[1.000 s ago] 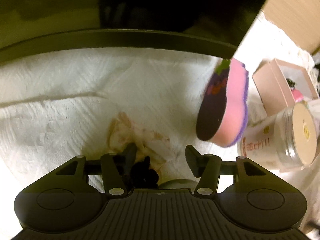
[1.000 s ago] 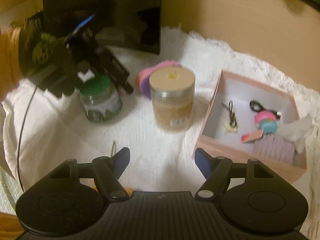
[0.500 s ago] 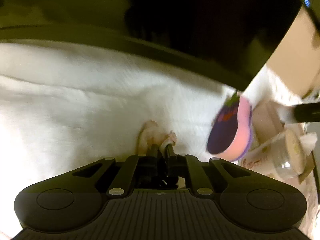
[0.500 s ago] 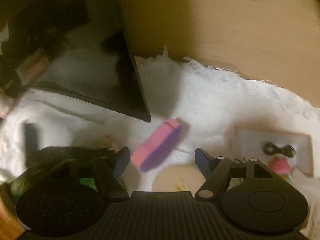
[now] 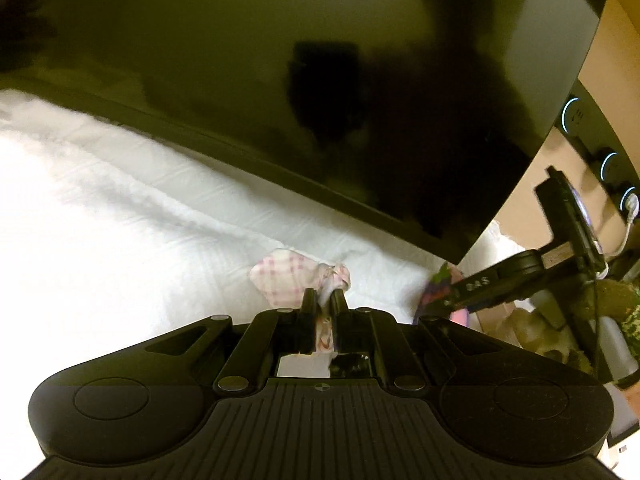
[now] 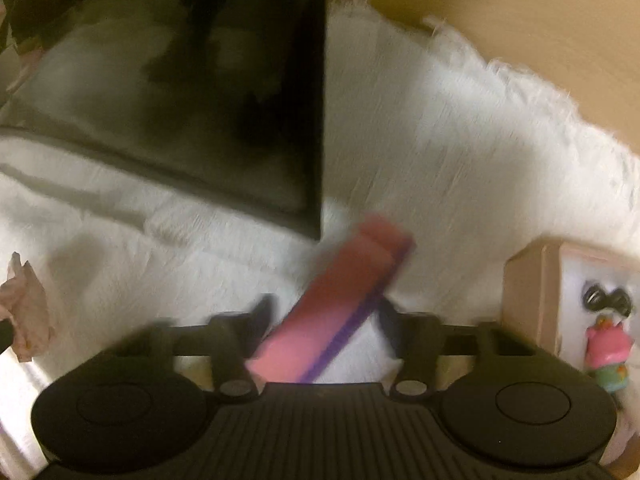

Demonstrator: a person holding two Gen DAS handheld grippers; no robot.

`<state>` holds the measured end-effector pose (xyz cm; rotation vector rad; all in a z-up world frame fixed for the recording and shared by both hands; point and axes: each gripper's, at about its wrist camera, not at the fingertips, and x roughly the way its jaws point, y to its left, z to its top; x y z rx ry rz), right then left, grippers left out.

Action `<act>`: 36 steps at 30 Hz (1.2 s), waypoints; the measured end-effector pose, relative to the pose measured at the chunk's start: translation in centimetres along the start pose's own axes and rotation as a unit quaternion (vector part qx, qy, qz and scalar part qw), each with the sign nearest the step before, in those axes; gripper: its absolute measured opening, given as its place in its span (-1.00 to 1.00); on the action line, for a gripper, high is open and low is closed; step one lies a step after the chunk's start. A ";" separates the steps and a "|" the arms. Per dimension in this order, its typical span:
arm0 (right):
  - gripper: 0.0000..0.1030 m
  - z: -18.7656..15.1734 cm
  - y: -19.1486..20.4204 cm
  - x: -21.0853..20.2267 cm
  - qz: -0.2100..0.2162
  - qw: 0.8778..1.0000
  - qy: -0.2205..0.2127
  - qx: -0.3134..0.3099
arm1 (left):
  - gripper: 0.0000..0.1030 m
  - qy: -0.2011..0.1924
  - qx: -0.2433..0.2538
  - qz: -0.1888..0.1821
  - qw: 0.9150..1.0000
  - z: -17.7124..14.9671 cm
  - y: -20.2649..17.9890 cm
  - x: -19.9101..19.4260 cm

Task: Organize soft objects
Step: 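Grasp the purple eggplant sponge with the right tool while the left tool holds the cloth, then carry cloth and sponge over the pink box and release both into it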

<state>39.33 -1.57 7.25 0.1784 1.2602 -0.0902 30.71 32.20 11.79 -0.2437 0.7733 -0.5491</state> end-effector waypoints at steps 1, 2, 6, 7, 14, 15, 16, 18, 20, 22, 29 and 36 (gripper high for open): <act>-0.35 -0.3 0.1 -0.5 0.002 1.000 -0.001 -0.004 | -0.83 0.000 -0.001 0.001 1.000 0.0 -0.1 -0.1; -0.36 -0.7 0.2 -1.1 0.008 1.000 -0.003 -0.011 | -0.83 0.000 -0.003 0.001 1.000 0.0 -0.3 -0.6; -0.41 -2.6 0.6 -5.4 0.050 0.998 -0.015 -0.029 | -0.83 -0.001 -0.002 -0.003 1.000 -0.3 -1.3 -0.5; -0.41 -3.0 0.7 -6.7 0.055 0.998 -0.023 -0.036 | -0.83 -0.003 0.004 -0.003 1.000 -0.2 -1.7 -0.9; -0.41 -5.8 0.2 -15.9 0.094 0.989 -0.092 -0.063 | -0.82 -0.041 0.049 -0.009 0.998 1.8 -7.9 -4.9; -0.41 -6.4 -0.1 -17.3 0.097 0.987 -0.106 -0.066 | -0.82 -0.047 0.056 -0.010 0.997 1.9 -9.2 -5.4; -0.41 -6.9 -0.6 -18.7 0.098 0.985 -0.122 -0.069 | -0.82 -0.051 0.063 -0.012 0.997 2.1 -10.6 -5.8; -0.41 -8.1 -1.6 -21.0 0.097 0.982 -0.145 -0.072 | -0.82 -0.056 0.073 -0.018 0.996 2.4 -13.2 -6.2; -0.41 -8.8 -2.8 -22.9 0.095 0.979 -0.166 -0.071 | -0.82 -0.055 0.087 -0.027 0.994 2.1 -16.0 -6.3; -0.40 -10.0 -4.9 -24.6 0.093 0.976 -0.183 -0.068 | -0.82 -0.051 0.106 -0.036 0.992 2.0 -19.2 -6.3; -0.40 -13.3 -14.2 -26.1 0.076 0.973 -0.215 -0.033 | -0.82 -0.017 0.170 -0.076 0.982 -0.8 -29.9 -2.4; -0.40 -15.8 -22.6 -25.9 0.057 0.972 -0.229 0.016 | -0.82 0.027 0.216 -0.102 0.971 -3.9 -36.8 1.7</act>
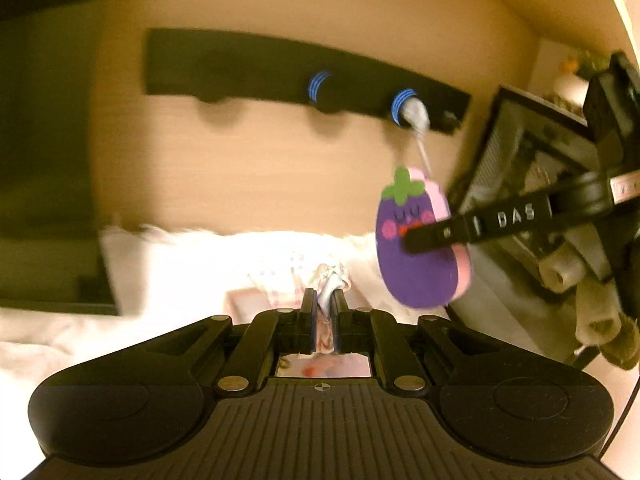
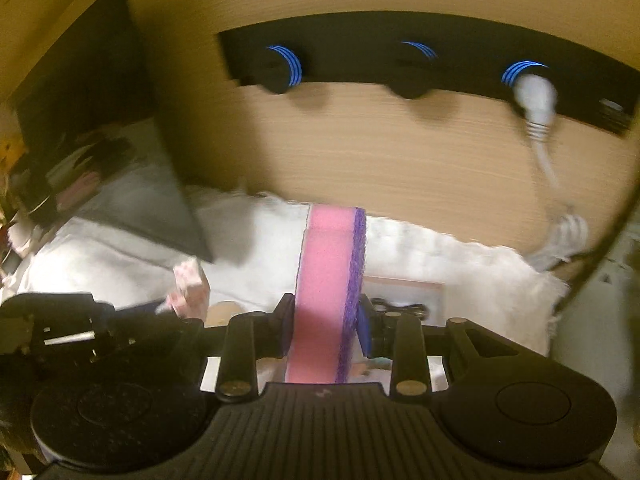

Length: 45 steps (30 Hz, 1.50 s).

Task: Organize soft objects
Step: 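Carry cloth and sponge over the pink box and release both into it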

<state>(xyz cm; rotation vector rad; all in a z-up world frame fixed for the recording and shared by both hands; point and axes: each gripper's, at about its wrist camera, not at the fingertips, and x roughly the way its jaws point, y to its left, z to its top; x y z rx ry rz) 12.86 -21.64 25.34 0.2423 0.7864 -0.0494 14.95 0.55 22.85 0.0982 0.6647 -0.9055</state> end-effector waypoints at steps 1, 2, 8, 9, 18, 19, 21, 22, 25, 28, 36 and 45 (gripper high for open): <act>-0.40 -0.3 -0.9 0.0 -0.002 1.000 -0.002 0.005 | -0.82 0.006 0.003 -0.003 1.000 -0.1 -0.5 0.8; -0.40 -0.5 -1.8 -0.1 -0.003 1.000 -0.006 0.013 | -0.82 0.012 0.005 -0.006 1.000 -0.3 -0.8 1.1; -0.40 -1.8 -5.8 1.5 -0.001 0.999 -0.003 0.048 | -0.82 0.046 0.003 -0.013 0.999 -0.9 -1.8 5.1; -0.40 -2.0 -6.3 1.9 0.001 0.999 0.000 0.053 | -0.82 0.052 -0.002 -0.013 0.999 -1.0 -1.8 6.1; -0.40 -3.0 -7.6 8.3 0.015 0.996 0.038 0.080 | -0.73 0.124 -0.057 -0.033 0.990 -4.6 1.1 15.9; -0.40 -3.2 -7.6 9.1 0.016 0.996 0.042 0.080 | -0.73 0.148 -0.059 -0.022 0.987 -5.4 1.5 17.3; -0.40 -3.4 -7.6 10.8 0.018 0.995 0.048 0.081 | -0.70 0.155 -0.044 0.013 0.987 -6.9 1.8 18.3; -0.40 -3.6 -7.7 11.8 0.023 0.995 0.052 0.084 | -0.69 0.151 -0.029 0.035 0.988 -7.4 1.7 18.3; -0.40 -4.3 -8.0 15.0 0.054 0.990 0.072 0.107 | -0.66 0.150 0.003 0.083 0.985 -8.1 1.4 18.1; -0.40 -5.0 -8.3 18.6 0.114 0.977 0.102 0.149 | -0.66 0.166 -0.001 0.093 0.982 -8.2 2.0 18.2; -0.38 -6.1 -8.1 23.2 0.118 0.969 0.139 0.168 | -0.66 0.132 -0.038 0.089 0.986 -8.0 3.2 13.5; -0.27 -6.5 -9.3 21.2 0.093 0.969 0.130 0.188 | -0.66 0.064 -0.106 0.084 0.989 -9.2 6.3 6.5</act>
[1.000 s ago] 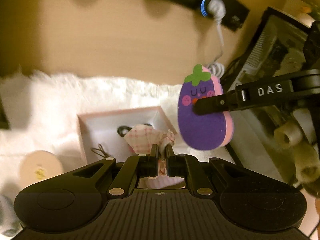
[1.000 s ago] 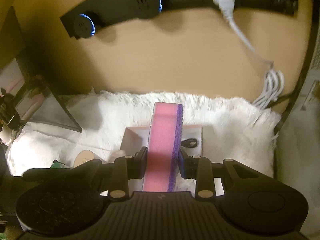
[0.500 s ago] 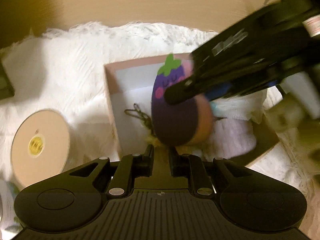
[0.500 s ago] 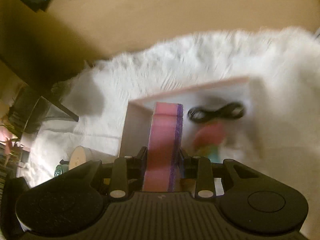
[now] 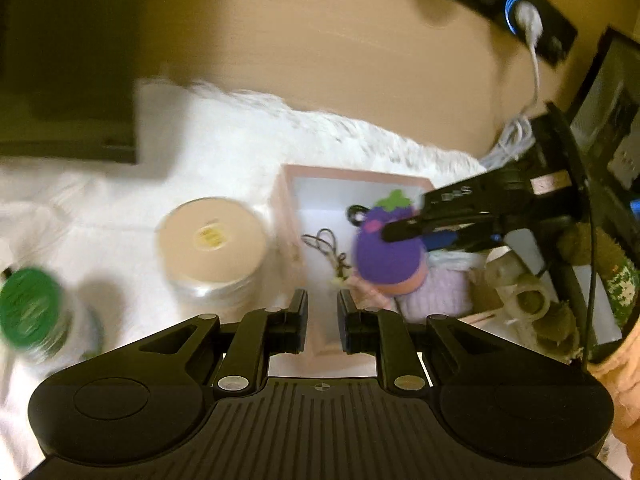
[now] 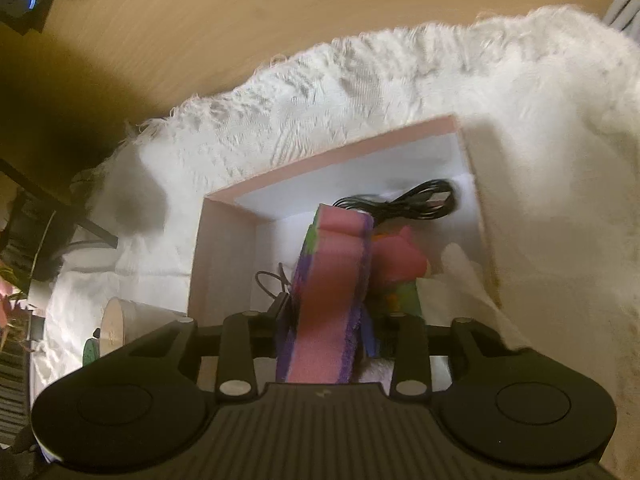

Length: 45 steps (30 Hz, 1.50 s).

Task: Organize soft objects
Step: 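Carry cloth and sponge over the pink box and release both into it, then grasp the black claw clip beside the green jar with the left tool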

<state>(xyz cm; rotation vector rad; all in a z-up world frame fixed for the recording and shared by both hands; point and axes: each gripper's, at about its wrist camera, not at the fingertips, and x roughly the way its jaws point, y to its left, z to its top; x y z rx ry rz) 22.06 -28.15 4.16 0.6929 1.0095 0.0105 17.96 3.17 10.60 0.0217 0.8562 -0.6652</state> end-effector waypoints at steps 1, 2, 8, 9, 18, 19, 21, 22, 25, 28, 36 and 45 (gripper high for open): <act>-0.24 -0.1 0.2 -0.7 -0.004 1.000 -0.006 -0.005 | -0.66 -0.007 -0.010 0.007 1.000 -0.4 0.9 -1.0; -0.22 -0.3 0.4 -1.4 -0.009 1.000 -0.015 -0.013 | -0.66 -0.013 -0.019 0.017 1.000 -0.8 1.8 -2.0; 0.05 -2.5 3.2 -6.8 -0.039 0.992 -0.088 -0.082 | -0.66 -0.047 -0.100 0.092 0.990 -4.1 8.8 -7.4; 0.11 -3.1 3.8 -7.5 -0.045 0.989 -0.099 -0.099 | -0.66 -0.050 -0.118 0.104 0.986 -4.7 10.0 -8.1; 0.35 -12.0 10.4 -9.5 -0.062 0.951 -0.150 -0.264 | -0.66 -0.041 -0.189 0.160 0.968 -6.9 17.6 -10.7; 0.35 -12.9 11.1 -9.4 -0.060 0.947 -0.153 -0.275 | -0.66 -0.042 -0.179 0.157 0.970 -6.6 18.0 -10.5; 0.36 -14.6 12.3 -8.9 -0.056 0.944 -0.149 -0.291 | -0.66 -0.041 -0.138 0.152 0.978 -5.9 18.4 -10.0; 0.36 -15.3 12.8 -8.6 -0.054 0.944 -0.143 -0.294 | -0.66 -0.038 -0.120 0.147 0.981 -5.7 18.6 -9.8; 0.36 -17.1 14.0 -7.1 -0.049 0.949 -0.115 -0.289 | -0.66 -0.017 -0.155 0.092 0.983 -4.0 20.9 -8.8; 0.36 -18.6 15.1 -5.2 -0.062 0.952 -0.085 -0.288 | -0.66 0.001 -0.245 0.027 0.969 -1.4 23.9 -7.5; 0.36 -21.4 17.7 -2.0 -0.098 0.947 -0.045 -0.301 | -0.66 0.079 -0.203 0.064 0.974 5.2 25.4 -1.3; 0.36 -22.6 19.1 -1.1 -0.121 0.938 -0.046 -0.320 | -0.58 0.144 -0.141 0.071 0.977 3.4 26.1 1.2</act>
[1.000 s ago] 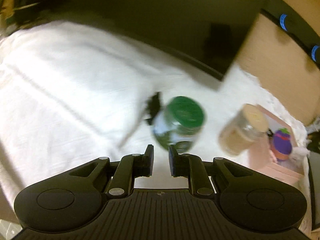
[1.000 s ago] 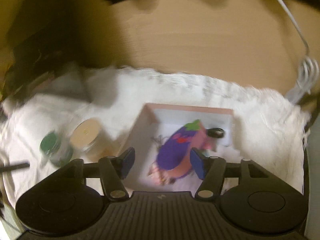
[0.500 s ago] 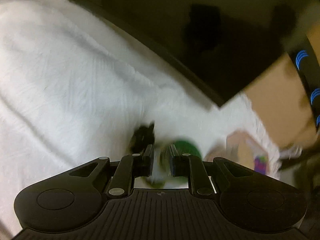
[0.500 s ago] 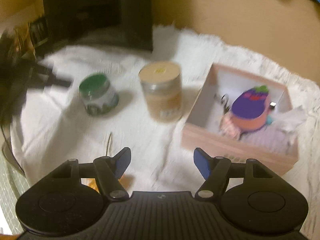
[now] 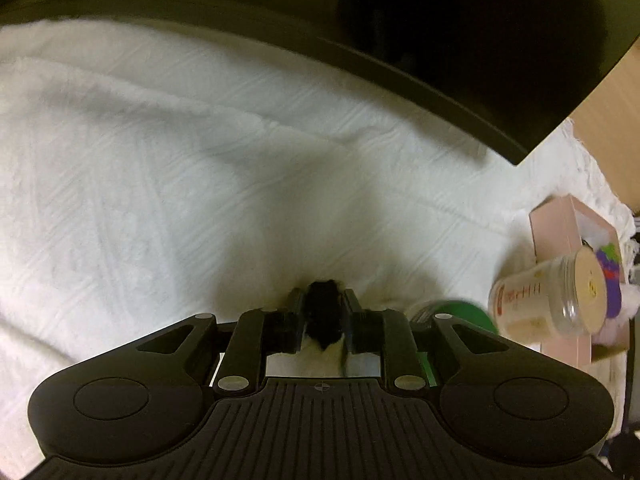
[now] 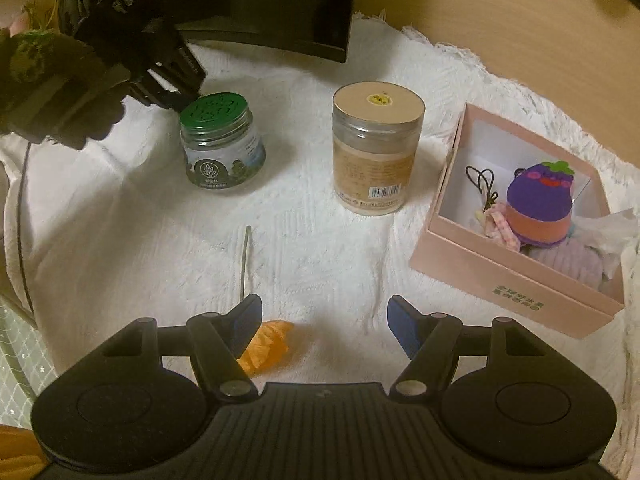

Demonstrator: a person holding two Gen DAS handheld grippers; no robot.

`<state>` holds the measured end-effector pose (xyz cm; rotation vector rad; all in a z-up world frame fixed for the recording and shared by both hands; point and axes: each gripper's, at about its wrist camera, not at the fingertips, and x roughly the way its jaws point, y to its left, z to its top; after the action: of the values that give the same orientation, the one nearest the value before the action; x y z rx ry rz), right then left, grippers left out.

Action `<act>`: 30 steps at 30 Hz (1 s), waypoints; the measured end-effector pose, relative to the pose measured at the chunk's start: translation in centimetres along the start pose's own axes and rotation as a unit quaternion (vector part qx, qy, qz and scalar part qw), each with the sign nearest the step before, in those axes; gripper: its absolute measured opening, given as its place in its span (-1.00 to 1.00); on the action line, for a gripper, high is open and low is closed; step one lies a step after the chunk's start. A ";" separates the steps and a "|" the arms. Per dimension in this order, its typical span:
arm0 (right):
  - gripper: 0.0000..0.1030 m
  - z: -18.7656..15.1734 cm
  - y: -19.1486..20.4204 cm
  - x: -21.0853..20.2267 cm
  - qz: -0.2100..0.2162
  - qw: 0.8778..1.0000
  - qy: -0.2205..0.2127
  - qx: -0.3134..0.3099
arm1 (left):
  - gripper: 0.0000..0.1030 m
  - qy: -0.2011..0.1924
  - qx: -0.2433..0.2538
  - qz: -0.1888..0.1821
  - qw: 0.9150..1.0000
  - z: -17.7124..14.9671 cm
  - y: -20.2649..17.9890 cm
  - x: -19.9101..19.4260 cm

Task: Organize soft objects
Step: 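Grasp the black claw clip beside the green jar with the left tool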

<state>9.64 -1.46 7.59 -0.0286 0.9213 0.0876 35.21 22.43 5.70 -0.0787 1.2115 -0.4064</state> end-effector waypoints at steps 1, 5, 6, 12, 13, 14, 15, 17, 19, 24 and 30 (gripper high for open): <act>0.36 0.0 0.1 0.0 -0.001 1.000 -0.001 0.000 | -0.59 0.000 0.003 -0.006 1.000 -0.5 0.4 -0.2; 0.36 0.0 0.2 0.6 0.003 1.000 0.002 0.008 | -0.61 0.003 0.040 -0.022 0.999 -3.1 1.2 -0.7; 0.36 0.1 0.3 0.8 0.004 1.000 0.002 0.008 | -0.61 0.003 0.055 -0.021 0.998 -4.0 1.2 -0.8; 0.36 0.0 1.1 1.7 0.005 1.000 0.002 -0.005 | -0.64 -0.054 0.154 -0.022 0.986 -7.7 0.4 -2.0; 0.36 -0.1 1.3 1.7 0.003 1.000 0.000 -0.010 | -0.63 -0.064 0.179 -0.022 0.981 -8.2 0.0 -2.8; 0.36 -0.2 1.5 1.6 0.001 1.000 -0.003 -0.016 | -0.62 -0.078 0.201 -0.022 0.976 -8.6 -0.3 -3.7; 0.36 -0.3 1.7 1.5 -0.001 1.000 -0.007 -0.024 | -0.62 -0.093 0.220 -0.022 0.971 -8.9 -0.7 -4.5; 0.36 -0.5 1.9 1.3 -0.003 0.999 -0.011 -0.033 | -0.61 -0.126 0.262 -0.010 0.957 -9.1 -1.7 -6.2; 0.36 -0.6 2.0 1.2 -0.001 0.999 -0.012 -0.035 | -0.61 -0.145 0.294 0.006 0.945 -8.9 -3.2 -6.5; 0.36 -0.8 2.4 1.4 0.006 0.999 -0.011 -0.036 | -0.57 -0.118 0.324 0.030 0.938 -7.9 -4.1 -3.8; 0.36 -1.5 2.9 0.9 0.020 0.999 -0.012 -0.049 | -0.53 -0.090 0.348 0.066 0.931 -6.8 -3.6 -0.3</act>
<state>8.72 1.36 6.04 -0.1002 0.8933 0.1705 27.92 20.30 4.56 0.5649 0.8292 -0.6745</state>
